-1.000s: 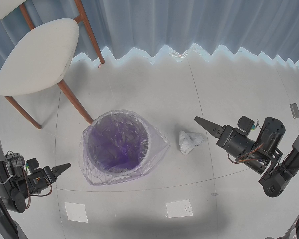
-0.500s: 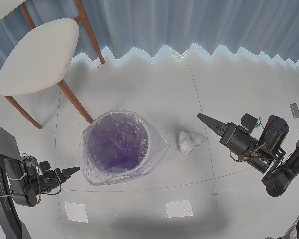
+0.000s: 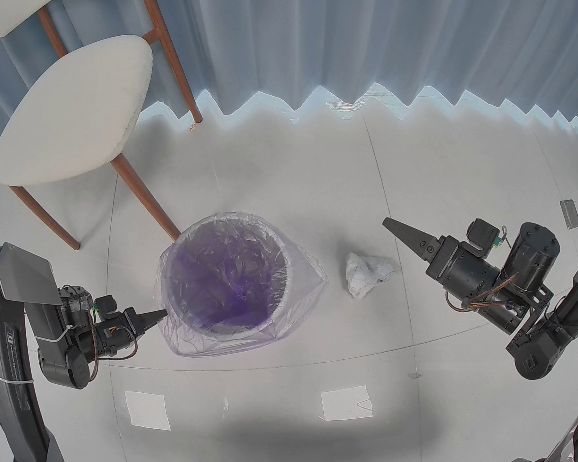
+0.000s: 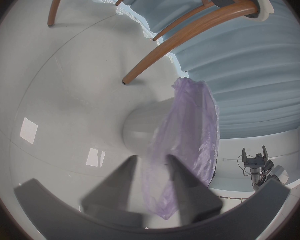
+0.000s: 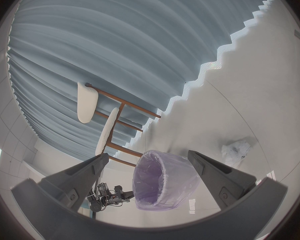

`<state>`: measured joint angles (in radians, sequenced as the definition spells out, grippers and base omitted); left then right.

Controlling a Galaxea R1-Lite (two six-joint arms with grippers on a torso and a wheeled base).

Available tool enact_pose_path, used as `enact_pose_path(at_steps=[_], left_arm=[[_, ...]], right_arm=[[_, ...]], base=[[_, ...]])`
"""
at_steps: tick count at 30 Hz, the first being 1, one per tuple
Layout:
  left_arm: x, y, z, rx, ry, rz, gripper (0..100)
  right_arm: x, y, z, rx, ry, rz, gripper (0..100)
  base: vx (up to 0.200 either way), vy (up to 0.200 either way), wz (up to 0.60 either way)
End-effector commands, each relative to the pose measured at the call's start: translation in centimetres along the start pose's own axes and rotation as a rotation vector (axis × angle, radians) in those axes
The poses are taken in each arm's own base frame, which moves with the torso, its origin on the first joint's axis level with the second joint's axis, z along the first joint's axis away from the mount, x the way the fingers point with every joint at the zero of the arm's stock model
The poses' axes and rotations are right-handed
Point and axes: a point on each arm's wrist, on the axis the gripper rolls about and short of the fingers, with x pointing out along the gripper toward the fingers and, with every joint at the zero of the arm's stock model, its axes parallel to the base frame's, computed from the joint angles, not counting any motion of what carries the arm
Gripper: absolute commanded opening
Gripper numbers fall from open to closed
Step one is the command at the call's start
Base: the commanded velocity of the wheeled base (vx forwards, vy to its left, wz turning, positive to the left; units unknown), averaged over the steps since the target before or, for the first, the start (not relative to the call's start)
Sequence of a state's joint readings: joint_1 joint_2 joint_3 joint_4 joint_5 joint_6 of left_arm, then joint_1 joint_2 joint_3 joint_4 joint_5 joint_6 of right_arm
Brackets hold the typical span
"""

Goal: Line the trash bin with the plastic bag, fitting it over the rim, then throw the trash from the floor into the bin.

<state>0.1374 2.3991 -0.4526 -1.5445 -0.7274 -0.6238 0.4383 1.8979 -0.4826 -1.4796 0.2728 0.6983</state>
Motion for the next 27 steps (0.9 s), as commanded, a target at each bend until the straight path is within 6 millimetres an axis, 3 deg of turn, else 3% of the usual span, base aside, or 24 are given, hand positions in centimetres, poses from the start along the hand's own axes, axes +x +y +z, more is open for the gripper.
enact_pose_path(at_steps=[1, 8, 13, 19, 27], left_arm=[[0.7, 0.4, 0.0, -0.001, 0.004, -0.008, 0], [1.1, 0.8, -0.2, -0.001, 0.006, -0.005, 0], [2.1, 2.7, -0.8, -0.023, 0.019, 0.012, 0], [2.7, 2.9, -0.3, -0.005, -0.006, 0.013, 0], [5.6, 3.1, -0.6, 0.036, -0.138, 0.175, 0]], right_arm=[[0.0, 0.0, 0.0, -0.001, -0.002, 0.0, 100], [0.1, -0.2, -0.1, 0.001, 0.004, -0.004, 100], [0.1, -0.3, -0.2, 0.002, 0.007, -0.007, 100], [0.3, -0.6, -0.5, 0.001, 0.007, -0.009, 100], [0.5, -1.3, -1.0, -0.001, -0.001, -0.008, 100]], base=[[0.0, 0.0, 0.0], [0.0, 0.0, 0.0], [0.0, 0.0, 0.0], [0.0, 0.0, 0.0], [0.0, 0.0, 0.0]])
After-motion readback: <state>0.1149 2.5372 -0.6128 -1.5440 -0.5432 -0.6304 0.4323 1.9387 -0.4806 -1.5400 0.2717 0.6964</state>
